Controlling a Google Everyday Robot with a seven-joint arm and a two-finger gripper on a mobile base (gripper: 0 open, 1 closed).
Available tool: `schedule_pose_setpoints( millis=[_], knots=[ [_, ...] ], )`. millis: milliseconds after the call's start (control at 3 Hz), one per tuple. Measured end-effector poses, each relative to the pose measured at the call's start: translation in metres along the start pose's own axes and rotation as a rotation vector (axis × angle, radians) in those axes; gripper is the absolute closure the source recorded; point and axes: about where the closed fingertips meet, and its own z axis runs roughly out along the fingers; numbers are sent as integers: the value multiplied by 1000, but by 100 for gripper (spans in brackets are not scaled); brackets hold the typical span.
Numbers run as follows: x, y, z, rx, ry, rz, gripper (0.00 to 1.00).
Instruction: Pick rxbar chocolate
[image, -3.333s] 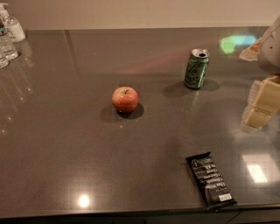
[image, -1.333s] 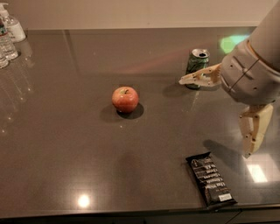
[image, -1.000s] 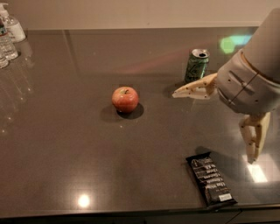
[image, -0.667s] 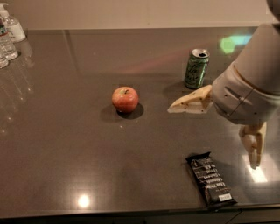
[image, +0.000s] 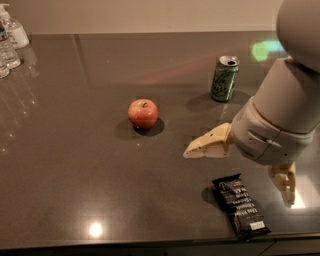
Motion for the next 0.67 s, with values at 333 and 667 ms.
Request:
schedule_pose_setpoints(
  millis=[333,667],
  knots=[
    [-10,5,15,-23,-28,-54,0],
    [-10,11,29,-69,-26,-87,0]
  ],
)
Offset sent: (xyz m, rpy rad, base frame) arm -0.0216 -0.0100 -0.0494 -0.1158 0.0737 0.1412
